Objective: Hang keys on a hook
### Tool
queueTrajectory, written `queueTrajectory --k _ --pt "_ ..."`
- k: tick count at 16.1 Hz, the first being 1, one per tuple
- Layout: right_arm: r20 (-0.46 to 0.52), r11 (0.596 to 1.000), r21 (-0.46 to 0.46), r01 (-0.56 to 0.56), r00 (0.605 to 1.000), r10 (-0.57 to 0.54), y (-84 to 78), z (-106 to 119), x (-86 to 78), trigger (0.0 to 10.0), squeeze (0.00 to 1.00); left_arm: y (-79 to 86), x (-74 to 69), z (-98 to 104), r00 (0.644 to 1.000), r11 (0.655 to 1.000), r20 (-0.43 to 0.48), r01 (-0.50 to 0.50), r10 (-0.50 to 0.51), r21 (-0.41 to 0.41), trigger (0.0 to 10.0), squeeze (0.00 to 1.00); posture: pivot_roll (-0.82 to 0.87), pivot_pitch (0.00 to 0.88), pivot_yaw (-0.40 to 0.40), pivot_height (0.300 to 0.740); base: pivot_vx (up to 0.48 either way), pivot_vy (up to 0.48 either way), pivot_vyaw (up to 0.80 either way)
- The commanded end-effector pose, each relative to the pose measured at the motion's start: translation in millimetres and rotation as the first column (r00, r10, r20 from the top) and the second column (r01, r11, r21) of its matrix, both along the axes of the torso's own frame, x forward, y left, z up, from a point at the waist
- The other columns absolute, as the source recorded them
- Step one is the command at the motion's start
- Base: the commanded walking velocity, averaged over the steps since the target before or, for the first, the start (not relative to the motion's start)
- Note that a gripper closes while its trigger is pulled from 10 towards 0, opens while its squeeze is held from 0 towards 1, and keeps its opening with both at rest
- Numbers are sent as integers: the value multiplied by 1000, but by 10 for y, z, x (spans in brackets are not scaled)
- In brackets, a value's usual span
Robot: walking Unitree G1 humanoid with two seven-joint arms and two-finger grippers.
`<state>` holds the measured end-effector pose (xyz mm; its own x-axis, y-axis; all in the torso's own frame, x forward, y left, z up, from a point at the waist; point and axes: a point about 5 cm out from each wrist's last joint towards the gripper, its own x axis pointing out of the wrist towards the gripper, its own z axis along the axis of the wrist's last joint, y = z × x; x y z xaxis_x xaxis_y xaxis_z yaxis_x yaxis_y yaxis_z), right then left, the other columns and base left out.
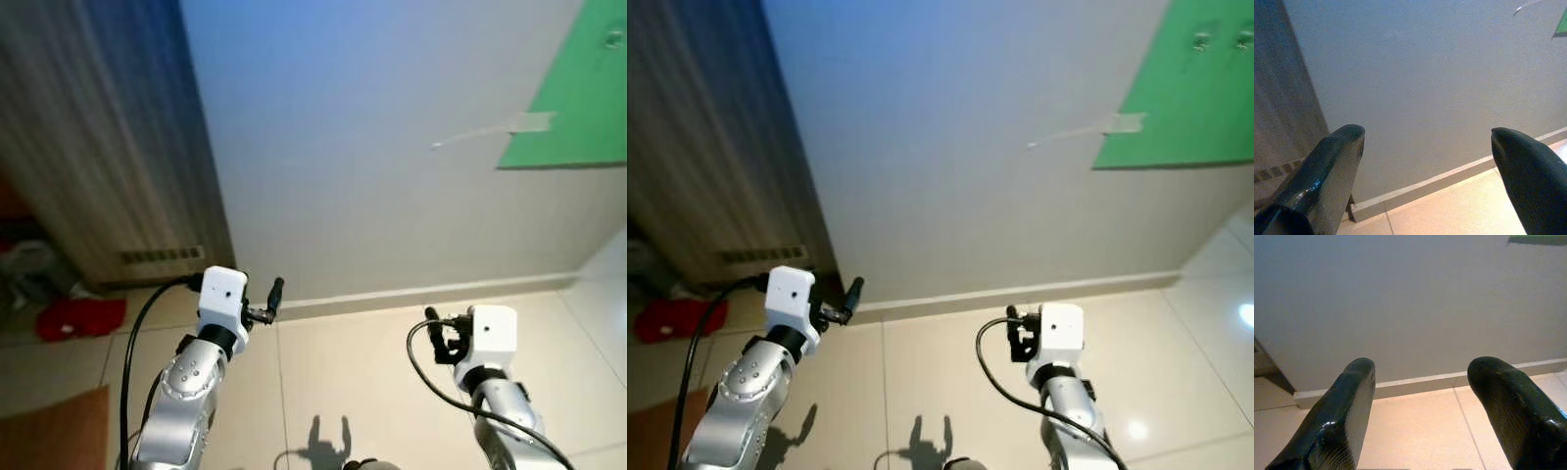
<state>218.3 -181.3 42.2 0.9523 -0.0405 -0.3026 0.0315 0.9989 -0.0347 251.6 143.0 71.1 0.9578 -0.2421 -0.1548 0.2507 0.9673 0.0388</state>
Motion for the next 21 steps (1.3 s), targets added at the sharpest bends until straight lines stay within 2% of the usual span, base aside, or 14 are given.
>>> queueTrajectory --k 1,4,5,6,7,9,10,11,12,15,17,18,19,21 --pt "17 1000 10 11 1000 -11 -44 58 21 10000 1000 -23 29 69 999 1000 33 15 -15 -3 10000 1000 -75 0 2 740 0 0 -712" --pt "29 999 10 50 998 -50 -84 88 32 10000 1000 -21 70 112 999 1000 54 11 -9 -30 10000 1000 -88 0 6 740 0 0 -717" --pt "27 996 28 79 996 -80 -114 98 31 10000 1000 0 130 130 996 998 83 -48 45 39 10000 1000 -95 0 10 740 0 0 -719" --pt "26 996 36 86 996 -87 -126 107 24 10000 941 -2 161 146 993 995 106 -63 55 76 10000 1000 -99 0 11 740 0 0 -719" --pt "29 996 29 89 996 -89 -132 113 5 10000 0 -12 164 149 993 996 108 -50 42 74 10000 0 -99 0 11 740 0 0 -719" --pt "32 995 -7 99 995 -99 -161 124 -45 10000 0 -33 161 125 998 999 49 -32 31 20 10000 0 -102 0 3 740 0 0 -719" --pt "33 995 -15 102 994 -102 -167 123 -63 10000 0 -26 162 127 998 999 49 -39 38 24 10000 0 -102 0 2 740 0 0 -719" --pt "33 994 -24 111 993 -110 -167 117 -98 10000 0 16 168 116 993 991 90 -81 71 110 10000 0 -102 0 2 740 0 0 -719" --pt "31 993 -30 115 993 -114 -157 118 -119 10000 0 27 170 98 991 983 110 -93 76 156 10000 0 -104 0 2 740 0 0 -719" --pt "36 992 -26 123 992 -122 -133 135 -125 10000 0 7 196 94 993 989 101 -73 59 132 10000 0 -119 0 24 740 0 0 -721" --pt "46 988 -22 153 987 -152 -143 149 -134 10000 0 -33 225 119 992 989 126 -50 32 138 10000 0 -137 0 47 740 0 0 -719" --pt "35 981 0 193 981 -193 -139 133 -176 10000 0 -106 230 121 991 990 119 47 -63 134 10000 0 -143 0 51 740 0 0 -719" --pt "19 975 16 220 975 -220 -132 118 -208 10000 0 -118 235 127 989 986 115 74 -92 147 10000 0 -143 0 54 740 0 0 -719" --pt "10 982 -33 186 982 -186 -102 100 -246 10000 0 -108 285 168 991 994 128 29 -43 104 10000 0 -146 0 69 740 0 0 -719"
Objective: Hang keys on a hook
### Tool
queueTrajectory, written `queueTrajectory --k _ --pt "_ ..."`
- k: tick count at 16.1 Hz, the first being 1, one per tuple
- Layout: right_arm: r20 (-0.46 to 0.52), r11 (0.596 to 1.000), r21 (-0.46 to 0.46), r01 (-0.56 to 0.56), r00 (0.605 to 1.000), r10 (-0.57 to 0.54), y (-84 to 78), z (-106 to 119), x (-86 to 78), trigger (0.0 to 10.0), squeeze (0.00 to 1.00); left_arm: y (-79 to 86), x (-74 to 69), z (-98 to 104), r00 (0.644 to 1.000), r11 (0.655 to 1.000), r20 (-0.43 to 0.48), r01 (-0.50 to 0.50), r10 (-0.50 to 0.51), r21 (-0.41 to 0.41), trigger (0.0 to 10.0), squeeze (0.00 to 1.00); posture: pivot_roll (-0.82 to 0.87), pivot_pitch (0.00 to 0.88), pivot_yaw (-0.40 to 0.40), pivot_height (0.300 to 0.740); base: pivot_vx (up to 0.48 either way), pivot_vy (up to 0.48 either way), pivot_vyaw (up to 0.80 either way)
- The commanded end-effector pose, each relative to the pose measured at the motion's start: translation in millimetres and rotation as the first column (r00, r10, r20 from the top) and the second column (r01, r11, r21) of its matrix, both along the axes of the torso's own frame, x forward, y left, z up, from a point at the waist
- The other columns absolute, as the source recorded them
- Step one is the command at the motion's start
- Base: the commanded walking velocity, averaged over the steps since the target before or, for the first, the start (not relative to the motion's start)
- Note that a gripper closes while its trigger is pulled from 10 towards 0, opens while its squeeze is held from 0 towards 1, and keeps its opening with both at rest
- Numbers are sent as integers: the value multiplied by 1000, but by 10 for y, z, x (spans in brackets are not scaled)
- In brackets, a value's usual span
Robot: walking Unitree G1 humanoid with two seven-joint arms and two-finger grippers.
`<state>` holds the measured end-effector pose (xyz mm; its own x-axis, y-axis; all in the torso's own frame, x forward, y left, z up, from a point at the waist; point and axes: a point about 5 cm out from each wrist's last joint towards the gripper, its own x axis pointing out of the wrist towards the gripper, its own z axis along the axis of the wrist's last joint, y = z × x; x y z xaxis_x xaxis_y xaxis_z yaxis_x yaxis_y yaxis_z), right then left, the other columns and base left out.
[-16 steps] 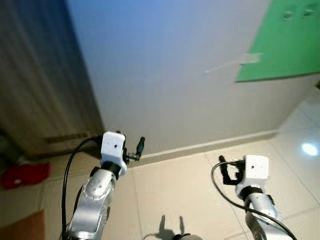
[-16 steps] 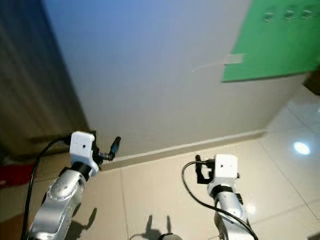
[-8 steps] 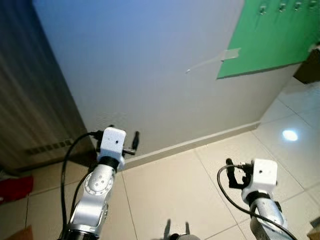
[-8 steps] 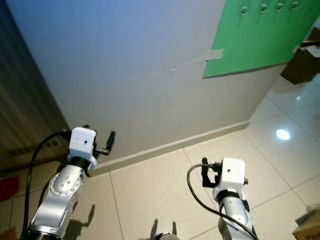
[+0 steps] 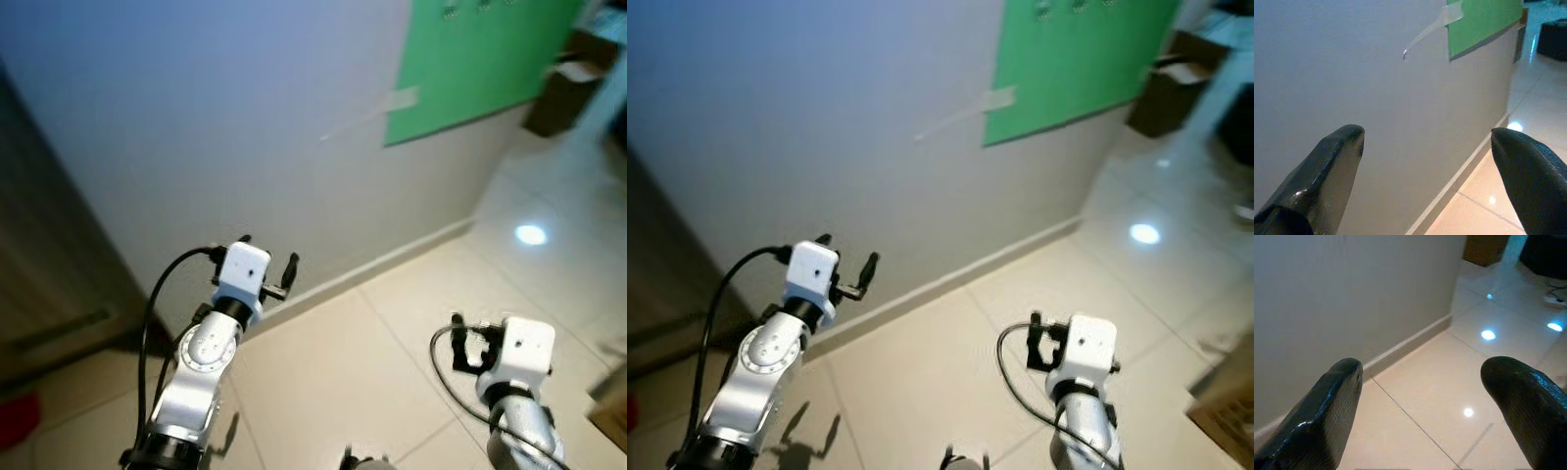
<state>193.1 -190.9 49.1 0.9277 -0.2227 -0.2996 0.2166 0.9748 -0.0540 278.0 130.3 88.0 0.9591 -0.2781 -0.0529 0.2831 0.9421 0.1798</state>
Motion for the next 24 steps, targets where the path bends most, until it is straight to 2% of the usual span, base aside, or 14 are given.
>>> queueTrajectory --k 1,3,5,7,10,12,14,16,19,22,24 --pt "15 1000 -25 -10 1000 10 -6 40 16 10000 0 -3 26 3 1000 1000 -5 -3 3 -1 10000 0 -150 0 88 740 0 0 -719" --pt "29 999 -10 44 999 -44 -53 63 44 10000 0 -41 42 11 1000 1000 2 20 -20 -1 10000 0 -164 0 91 740 0 0 -725" --pt "41 999 -44 5 999 -3 -19 120 76 10000 0 -57 33 -39 998 999 -53 34 -36 -36 10000 0 -180 0 76 740 0 0 -741" --pt "41 998 -60 -5 999 8 -50 145 73 10000 0 -68 24 -55 998 999 -57 17 -19 -42 10000 0 -184 0 61 740 0 0 -744" --pt "47 997 -78 -9 999 13 -146 193 100 10000 0 -118 37 -14 999 1000 39 -13 14 -16 10000 0 -199 0 46 740 0 0 -750" --pt "55 996 -88 1 998 4 -147 222 126 10000 0 -185 17 67 995 997 65 72 -70 -38 10000 0 -208 0 46 740 0 0 -759" --pt "52 994 -100 31 998 -26 -151 224 120 10000 0 -146 11 76 997 996 57 61 -58 -65 10000 0 -215 0 52 740 0 0 -769" --pt "51 995 -99 31 998 -26 -159 232 98 10000 0 -186 4 124 991 991 89 111 -104 -80 10000 0 -205 0 46 740 0 0 -769" --pt "46 994 -109 6 999 -1 -145 220 78 10000 0 -198 -20 165 985 985 108 143 -133 -92 10000 0 -196 0 41 740 279 0 -769" --pt "79 987 -144 -65 994 77 -55 269 167 10000 0 -183 -53 186 982 984 115 159 -149 -81 10000 0 -166 0 27 740 344 0 -598" --pt "53 947 -271 -173 980 194 19 267 207 10000 0 -167 -57 197 982 983 112 162 -152 -84 10000 0 -161 0 31 740 405 0 0"
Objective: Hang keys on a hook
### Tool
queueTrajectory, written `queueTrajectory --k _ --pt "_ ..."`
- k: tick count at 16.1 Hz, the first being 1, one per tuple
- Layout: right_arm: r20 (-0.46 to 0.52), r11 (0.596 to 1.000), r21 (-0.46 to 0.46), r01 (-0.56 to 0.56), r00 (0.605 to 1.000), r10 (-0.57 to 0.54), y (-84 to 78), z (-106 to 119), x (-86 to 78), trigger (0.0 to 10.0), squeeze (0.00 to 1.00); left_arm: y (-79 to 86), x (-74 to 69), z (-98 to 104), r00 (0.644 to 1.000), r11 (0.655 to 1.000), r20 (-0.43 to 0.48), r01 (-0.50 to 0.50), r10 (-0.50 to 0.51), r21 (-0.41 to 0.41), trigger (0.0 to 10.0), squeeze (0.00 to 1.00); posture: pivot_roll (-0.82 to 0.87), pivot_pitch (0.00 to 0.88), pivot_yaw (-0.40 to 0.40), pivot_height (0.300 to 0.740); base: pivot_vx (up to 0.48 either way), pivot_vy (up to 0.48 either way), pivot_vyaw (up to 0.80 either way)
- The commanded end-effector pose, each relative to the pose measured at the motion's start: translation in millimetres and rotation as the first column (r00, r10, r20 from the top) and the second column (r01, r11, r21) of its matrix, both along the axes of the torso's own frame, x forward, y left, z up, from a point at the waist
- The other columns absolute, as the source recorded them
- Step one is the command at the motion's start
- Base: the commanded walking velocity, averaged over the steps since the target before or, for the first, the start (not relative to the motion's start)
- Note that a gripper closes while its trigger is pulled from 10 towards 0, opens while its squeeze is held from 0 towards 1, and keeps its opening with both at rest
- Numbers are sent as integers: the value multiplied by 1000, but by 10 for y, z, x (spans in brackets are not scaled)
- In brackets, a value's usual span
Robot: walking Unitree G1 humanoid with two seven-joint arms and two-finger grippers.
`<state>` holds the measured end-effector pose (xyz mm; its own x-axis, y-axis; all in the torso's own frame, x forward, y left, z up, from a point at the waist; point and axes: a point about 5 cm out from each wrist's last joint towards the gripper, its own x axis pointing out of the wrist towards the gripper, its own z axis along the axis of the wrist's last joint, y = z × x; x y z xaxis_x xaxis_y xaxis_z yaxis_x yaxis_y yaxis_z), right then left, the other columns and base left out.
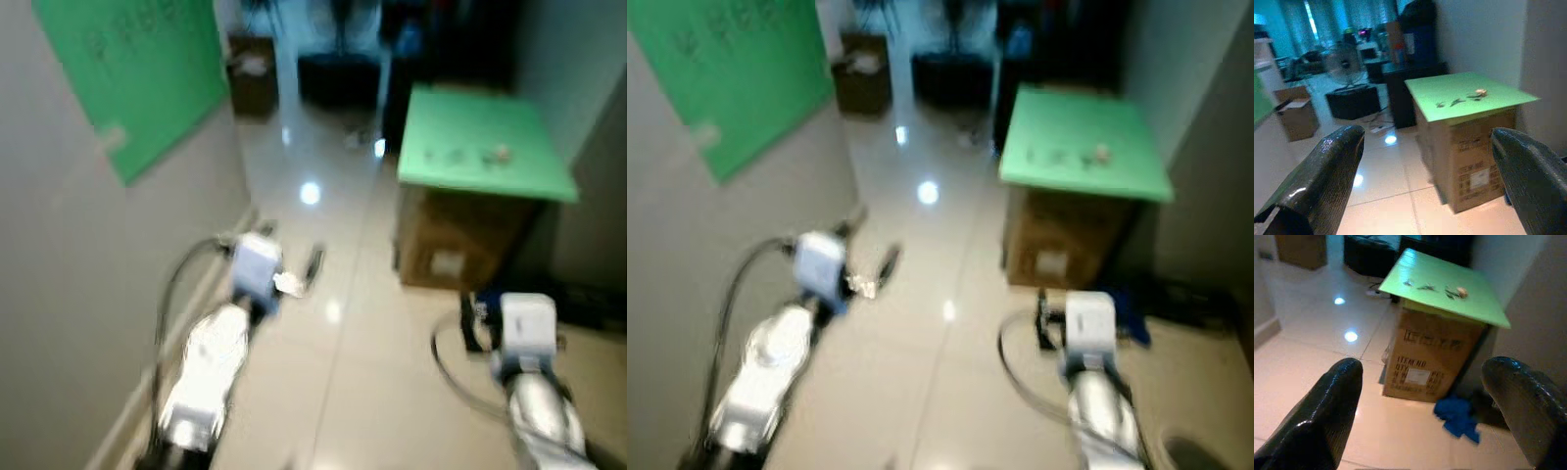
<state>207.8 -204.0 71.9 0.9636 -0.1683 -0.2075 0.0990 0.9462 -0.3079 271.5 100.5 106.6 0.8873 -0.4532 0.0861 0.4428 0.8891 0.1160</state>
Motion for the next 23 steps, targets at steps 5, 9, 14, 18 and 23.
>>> queueTrajectory --k 5,9,14,18,23 --pt "65 996 78 -38 997 33 165 56 69 10000 0 119 9 -54 1000 999 -15 -18 19 39 10000 0 -168 0 40 740 429 0 0" --pt "55 997 73 -7 998 3 100 26 87 10000 0 54 56 -29 1000 1000 -21 -18 18 18 10000 0 -166 0 44 740 433 0 -705" --pt "63 999 51 -12 998 8 103 18 99 10000 0 91 66 -31 999 999 -19 -26 26 25 10000 0 -159 0 45 740 433 0 -320" --pt "69 1000 6 -24 997 23 109 34 128 10000 0 86 53 -52 999 999 -28 -24 25 30 10000 0 -158 0 49 740 426 0 0" --pt "66 999 -50 -11 998 14 84 22 148 10000 0 104 40 -76 999 999 -31 -28 30 42 10000 0 -159 0 45 740 432 0 0"
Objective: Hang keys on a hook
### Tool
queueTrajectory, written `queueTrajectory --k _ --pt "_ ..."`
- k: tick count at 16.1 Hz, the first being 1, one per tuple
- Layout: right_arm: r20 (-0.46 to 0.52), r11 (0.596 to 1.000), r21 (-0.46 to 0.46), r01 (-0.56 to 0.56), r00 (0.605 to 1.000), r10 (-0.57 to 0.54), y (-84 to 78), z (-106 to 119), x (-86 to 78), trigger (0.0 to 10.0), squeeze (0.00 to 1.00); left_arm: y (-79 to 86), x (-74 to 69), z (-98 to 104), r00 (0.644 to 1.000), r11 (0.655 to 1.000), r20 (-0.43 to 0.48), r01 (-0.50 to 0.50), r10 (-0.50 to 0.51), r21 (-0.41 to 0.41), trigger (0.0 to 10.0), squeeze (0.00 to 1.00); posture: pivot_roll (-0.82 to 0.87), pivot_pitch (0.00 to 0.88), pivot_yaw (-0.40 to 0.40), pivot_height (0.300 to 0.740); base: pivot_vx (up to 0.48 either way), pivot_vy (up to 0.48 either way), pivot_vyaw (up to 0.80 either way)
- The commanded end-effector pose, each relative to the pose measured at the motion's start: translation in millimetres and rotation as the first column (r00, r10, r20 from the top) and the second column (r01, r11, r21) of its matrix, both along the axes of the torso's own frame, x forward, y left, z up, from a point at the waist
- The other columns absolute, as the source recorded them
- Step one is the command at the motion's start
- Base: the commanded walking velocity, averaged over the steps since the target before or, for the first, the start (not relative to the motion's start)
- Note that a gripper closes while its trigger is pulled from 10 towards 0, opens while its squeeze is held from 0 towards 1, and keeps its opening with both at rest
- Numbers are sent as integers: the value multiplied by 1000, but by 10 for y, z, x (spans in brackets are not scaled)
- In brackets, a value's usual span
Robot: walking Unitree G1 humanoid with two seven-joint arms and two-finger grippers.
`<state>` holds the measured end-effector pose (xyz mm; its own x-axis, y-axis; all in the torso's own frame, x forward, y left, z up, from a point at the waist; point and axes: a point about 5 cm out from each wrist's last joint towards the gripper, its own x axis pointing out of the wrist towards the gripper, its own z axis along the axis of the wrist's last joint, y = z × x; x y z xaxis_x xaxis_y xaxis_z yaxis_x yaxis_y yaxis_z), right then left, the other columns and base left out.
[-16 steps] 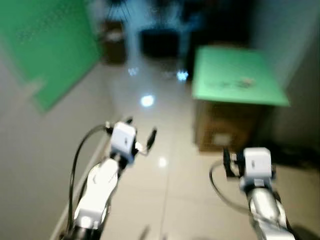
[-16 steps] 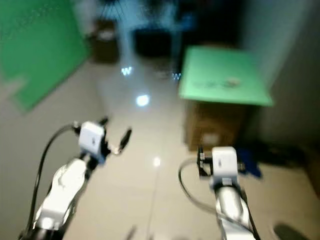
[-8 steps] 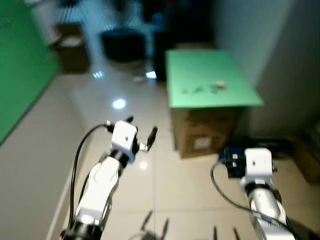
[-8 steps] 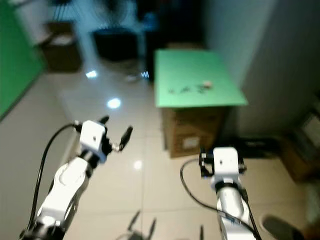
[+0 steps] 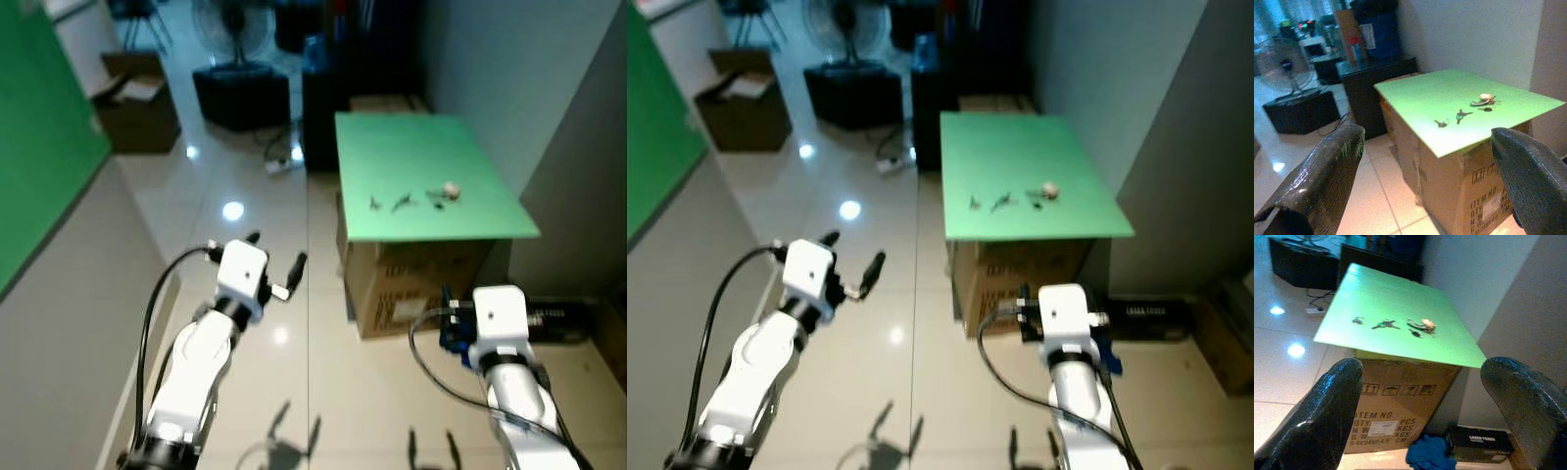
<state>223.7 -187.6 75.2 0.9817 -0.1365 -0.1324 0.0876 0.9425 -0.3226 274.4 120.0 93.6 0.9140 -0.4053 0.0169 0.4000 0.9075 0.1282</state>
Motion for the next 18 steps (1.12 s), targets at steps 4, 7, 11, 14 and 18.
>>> queueTrajectory --k 4,7,11,14,18 --pt "13 1000 -13 5 1000 -5 -36 14 17 10000 0 -99 32 81 999 1000 27 23 -23 -8 10000 0 -153 0 42 740 452 0 0" --pt "8 1000 12 -2 1000 2 -52 15 17 10000 0 -98 22 67 999 1000 23 23 -23 -11 10000 0 -151 0 41 740 455 0 0" --pt "-6 995 102 -11 1000 11 -8 2 -28 10000 0 -15 15 47 1000 1000 24 -19 19 -10 10000 0 -160 0 9 740 454 0 -539" --pt "-18 995 76 -58 998 60 -4 10 -75 10000 0 7 7 35 999 999 22 -43 43 -16 10000 0 -161 0 -2 740 454 0 -800" --pt "-10 995 81 -61 998 62 -89 2 -44 10000 0 -26 -3 37 999 999 23 -38 38 -11 10000 0 -150 0 7 740 455 0 -130"
